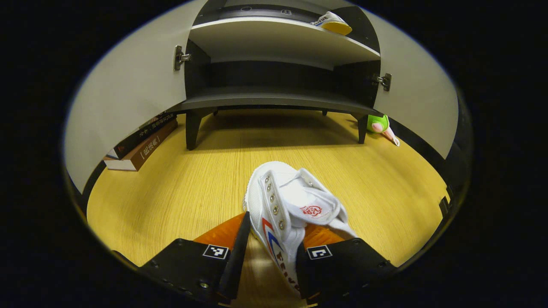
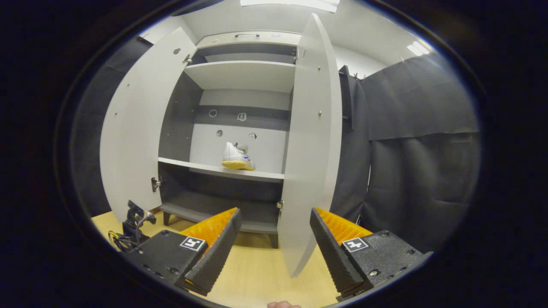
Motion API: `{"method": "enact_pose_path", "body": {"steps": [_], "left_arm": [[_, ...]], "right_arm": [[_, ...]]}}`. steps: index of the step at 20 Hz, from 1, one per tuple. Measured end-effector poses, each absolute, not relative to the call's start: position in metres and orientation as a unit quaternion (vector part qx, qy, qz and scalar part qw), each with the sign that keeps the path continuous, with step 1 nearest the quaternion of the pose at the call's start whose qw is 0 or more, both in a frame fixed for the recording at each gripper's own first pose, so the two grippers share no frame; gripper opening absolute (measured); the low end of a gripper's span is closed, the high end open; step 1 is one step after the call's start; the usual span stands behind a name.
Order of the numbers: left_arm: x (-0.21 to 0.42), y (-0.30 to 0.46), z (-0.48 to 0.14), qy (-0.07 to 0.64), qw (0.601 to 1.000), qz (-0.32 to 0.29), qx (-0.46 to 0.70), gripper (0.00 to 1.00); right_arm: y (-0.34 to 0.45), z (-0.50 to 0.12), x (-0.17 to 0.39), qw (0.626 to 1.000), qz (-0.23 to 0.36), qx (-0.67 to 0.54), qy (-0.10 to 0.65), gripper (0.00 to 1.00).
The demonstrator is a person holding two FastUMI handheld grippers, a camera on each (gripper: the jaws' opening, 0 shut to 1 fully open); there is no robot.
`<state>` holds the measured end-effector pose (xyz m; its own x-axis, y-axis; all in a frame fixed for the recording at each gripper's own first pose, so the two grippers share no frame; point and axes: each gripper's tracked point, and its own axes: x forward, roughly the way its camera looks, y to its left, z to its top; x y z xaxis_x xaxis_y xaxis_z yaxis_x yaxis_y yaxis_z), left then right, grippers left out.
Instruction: Grab one shoe with the right hand and put it into the shoe cabinet, grab the other shoe with the left hand and put it into the shoe cabinet; then close the right door with the right hand and the left door with the left hand.
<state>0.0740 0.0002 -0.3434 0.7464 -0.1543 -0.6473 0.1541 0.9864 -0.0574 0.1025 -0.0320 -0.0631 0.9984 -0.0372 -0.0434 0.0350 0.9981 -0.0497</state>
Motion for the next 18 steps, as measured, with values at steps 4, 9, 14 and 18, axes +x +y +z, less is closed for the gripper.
{"method": "enact_pose_path", "body": {"steps": [4, 9, 14, 18], "left_arm": [[0.076, 0.010, -0.343, 0.338, 0.940, -0.051, 0.010, 0.42], [0.081, 0.015, -0.344, 0.319, 0.946, -0.039, 0.039, 0.02], [0.073, 0.010, -0.308, 0.309, 0.950, -0.038, -0.002, 0.00], [0.077, 0.002, -0.219, 0.255, 0.966, -0.040, -0.012, 0.11]], "right_arm": [[-0.032, -0.069, 0.108, 0.999, -0.016, -0.017, 0.031, 1.00], [-0.031, -0.074, 0.112, 0.999, -0.014, -0.013, 0.035, 1.00], [-0.023, -0.067, 0.113, 0.999, -0.001, -0.012, 0.029, 1.00], [-0.010, -0.057, 0.114, 1.000, 0.021, -0.018, 0.014, 1.00]]}}
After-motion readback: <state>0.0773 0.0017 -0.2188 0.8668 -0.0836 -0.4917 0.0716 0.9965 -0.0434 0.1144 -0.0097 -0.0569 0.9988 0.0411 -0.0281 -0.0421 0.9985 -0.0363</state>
